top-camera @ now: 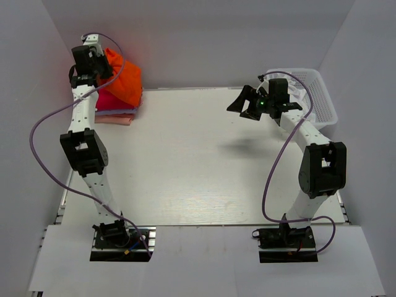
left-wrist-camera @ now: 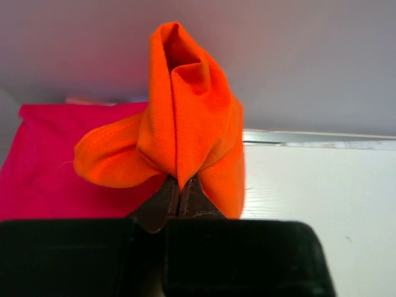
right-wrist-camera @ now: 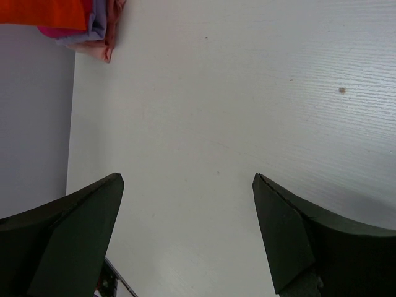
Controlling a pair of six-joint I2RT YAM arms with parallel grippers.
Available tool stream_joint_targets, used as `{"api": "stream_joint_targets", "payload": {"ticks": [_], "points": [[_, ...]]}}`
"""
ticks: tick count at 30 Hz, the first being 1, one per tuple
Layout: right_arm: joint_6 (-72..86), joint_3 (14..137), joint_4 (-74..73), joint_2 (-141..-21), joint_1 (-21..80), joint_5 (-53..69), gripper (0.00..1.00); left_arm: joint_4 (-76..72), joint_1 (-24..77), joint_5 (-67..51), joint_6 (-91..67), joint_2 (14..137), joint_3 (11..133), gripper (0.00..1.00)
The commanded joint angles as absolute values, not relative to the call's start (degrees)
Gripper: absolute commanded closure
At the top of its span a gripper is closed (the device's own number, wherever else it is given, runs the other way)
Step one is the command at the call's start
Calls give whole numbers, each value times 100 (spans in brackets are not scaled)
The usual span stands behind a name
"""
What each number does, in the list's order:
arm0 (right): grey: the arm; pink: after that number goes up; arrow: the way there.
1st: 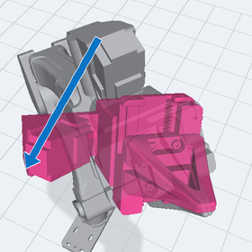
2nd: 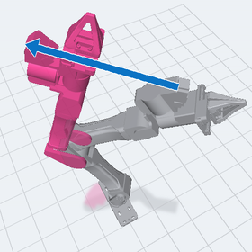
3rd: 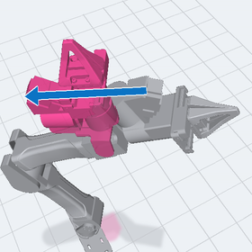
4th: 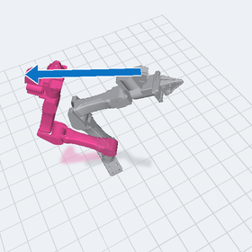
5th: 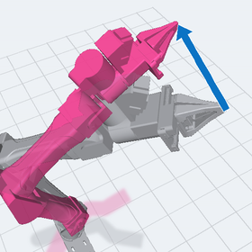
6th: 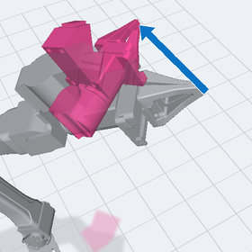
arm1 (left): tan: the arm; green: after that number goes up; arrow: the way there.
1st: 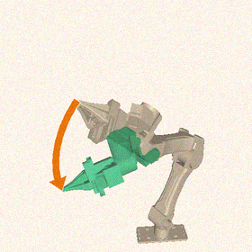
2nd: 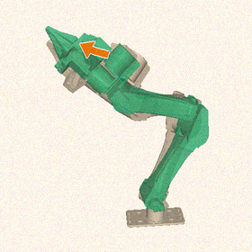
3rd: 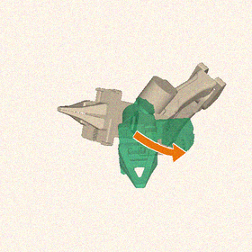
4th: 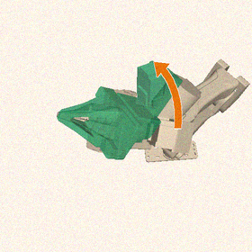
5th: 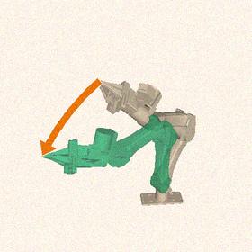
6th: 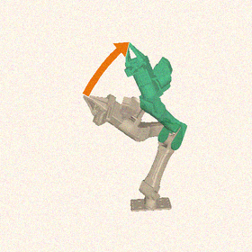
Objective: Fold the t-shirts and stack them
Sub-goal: Put the neatly folded tshirt into the corner of the board with the left arm
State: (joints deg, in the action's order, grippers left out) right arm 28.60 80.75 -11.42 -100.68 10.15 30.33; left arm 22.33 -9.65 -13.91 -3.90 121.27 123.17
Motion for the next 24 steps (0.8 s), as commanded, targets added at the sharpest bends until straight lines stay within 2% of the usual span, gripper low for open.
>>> {"api": "stream_joint_targets", "payload": {"ticks": [1,16,24], "points": [[2927,8288,-976,-10090,1037,3067,9,2258,-1063,-758,-229,12304,12401,100],[3024,8077,-1011,-9896,1046,2892,9,1890,-1582,-483,-106,12585,12621,100],[2971,8376,-1265,-9940,1046,2874,9,1696,-1688,-458,-105,12823,12524,100]]}}
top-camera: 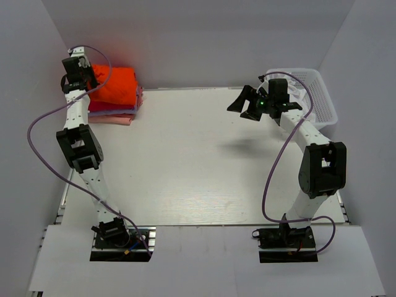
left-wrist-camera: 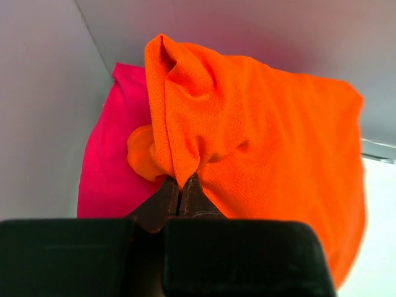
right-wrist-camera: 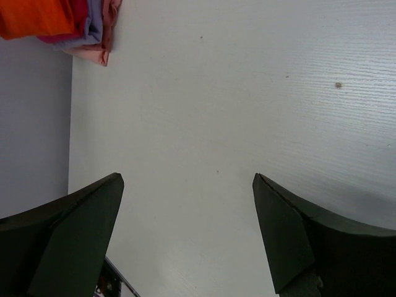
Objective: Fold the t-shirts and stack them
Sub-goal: Put the neatly folded tshirt into the corner of the board with the left arm
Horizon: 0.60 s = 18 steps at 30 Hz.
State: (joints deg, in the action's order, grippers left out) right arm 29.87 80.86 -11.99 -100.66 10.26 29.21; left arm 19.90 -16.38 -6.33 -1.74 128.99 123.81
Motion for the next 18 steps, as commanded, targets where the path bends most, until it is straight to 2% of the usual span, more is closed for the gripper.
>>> {"api": "stream_joint_targets", "payload": {"ticks": [1,11,12,13,14,15,16,18], "points": [[2971,8367,-1283,-9923,1037,2848,9,1696,-1688,-457,-105,12823,12524,100],[3015,8156,-1415,-9730,1046,2690,9,1521,-1740,-308,123,12876,12524,100],[3015,8156,-1424,-9703,1055,2672,9,1521,-1740,-308,123,12876,12524,97],[3032,8139,-1450,-9694,1063,2672,9,1521,-1740,-308,71,12876,12524,85],[2989,8130,-1450,-9668,1046,2672,9,1521,-1740,-308,70,12876,12524,39],[2997,8112,-1485,-9642,1063,2646,9,1521,-1740,-308,9,12928,12585,8],[2980,8104,-1503,-9633,1063,2646,9,1521,-1740,-255,-70,12929,12586,0],[2953,8069,-1538,-9615,1055,2628,9,1521,-1740,-193,-210,12929,12586,0]]}}
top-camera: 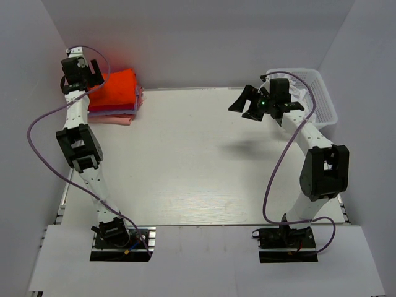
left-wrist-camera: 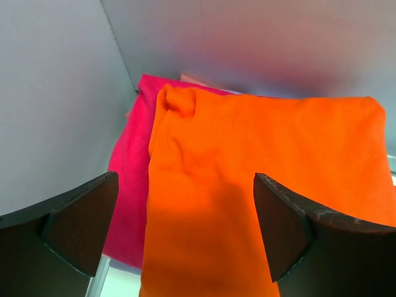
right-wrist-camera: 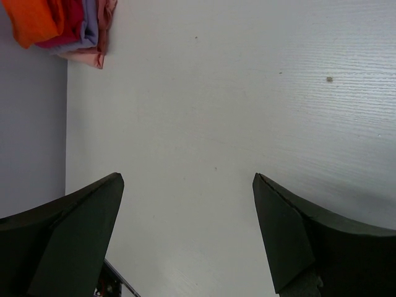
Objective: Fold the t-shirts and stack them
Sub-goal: Put the neatly folded tshirt into the corner of the board with the left arm
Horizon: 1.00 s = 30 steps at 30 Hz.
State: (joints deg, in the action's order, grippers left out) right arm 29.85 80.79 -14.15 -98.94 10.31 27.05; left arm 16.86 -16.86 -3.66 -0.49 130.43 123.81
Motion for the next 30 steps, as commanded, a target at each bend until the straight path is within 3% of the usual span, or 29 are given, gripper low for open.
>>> {"api": "stream_joint_targets", "payload": {"ticks": [1,8,14,22,30], "points": [[2953,8042,-1538,-9563,1055,2637,9,1573,-1740,-115,-211,12929,12586,0],[2900,7954,-1573,-9580,1055,2768,9,1775,-1653,-246,-562,12683,12463,0],[2812,8007,-1538,-9642,1063,3050,9,1714,-1600,-1458,-1037,12472,12340,0],[2699,7814,-1459,-9493,1046,2988,9,2249,-1372,-1468,-1248,12182,12393,0],[2382,7936,-1749,-9685,1046,2523,9,2470,32,-748,-1380,10549,10540,0]]}}
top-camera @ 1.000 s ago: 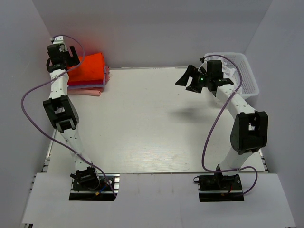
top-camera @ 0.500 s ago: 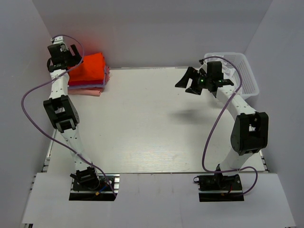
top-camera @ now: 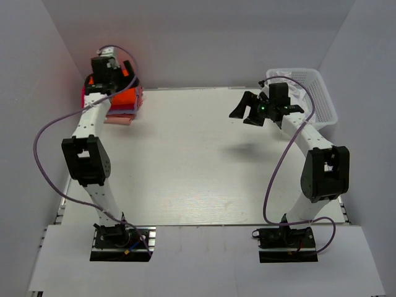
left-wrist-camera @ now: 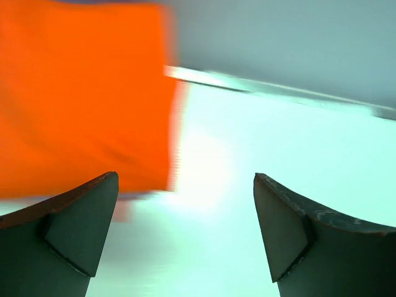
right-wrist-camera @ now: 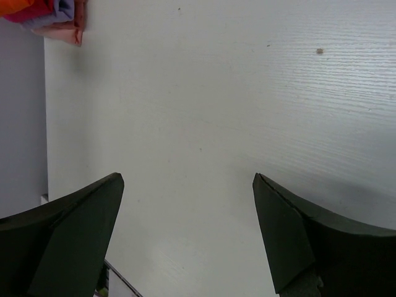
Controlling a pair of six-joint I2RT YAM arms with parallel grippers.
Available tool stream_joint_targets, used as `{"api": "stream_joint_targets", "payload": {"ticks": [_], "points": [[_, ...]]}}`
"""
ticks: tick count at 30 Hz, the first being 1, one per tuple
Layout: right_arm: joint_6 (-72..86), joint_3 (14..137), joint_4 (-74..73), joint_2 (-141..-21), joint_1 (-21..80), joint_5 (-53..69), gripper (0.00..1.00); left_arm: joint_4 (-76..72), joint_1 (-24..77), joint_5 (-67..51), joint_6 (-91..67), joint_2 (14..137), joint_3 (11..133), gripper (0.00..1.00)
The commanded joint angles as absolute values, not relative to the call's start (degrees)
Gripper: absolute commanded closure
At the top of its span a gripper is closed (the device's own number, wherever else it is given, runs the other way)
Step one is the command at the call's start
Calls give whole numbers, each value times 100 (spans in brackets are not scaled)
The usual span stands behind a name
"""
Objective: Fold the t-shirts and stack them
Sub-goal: Put the neatly folded tshirt into the corner of the board with the left arm
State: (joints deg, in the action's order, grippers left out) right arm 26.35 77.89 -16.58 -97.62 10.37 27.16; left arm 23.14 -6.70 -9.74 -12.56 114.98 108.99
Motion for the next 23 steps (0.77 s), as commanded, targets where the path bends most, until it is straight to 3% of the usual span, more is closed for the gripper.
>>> {"api": "stream_joint_targets", "payload": {"ticks": [1,9,14,23], "points": [[2364,7945,-1749,-9694,1046,2505,9,2391,218,-643,-1580,10373,10016,0],[2338,7709,-1398,-9536,1037,2435,9,2365,1634,122,-2364,9194,8133,0],[2575,7243,-942,-9326,1028,2706,9,2742,2328,913,-2418,9114,8051,0],[2803,7137,-870,-9343,1011,2935,9,2382,2584,1169,-2303,8956,7910,0]]}}
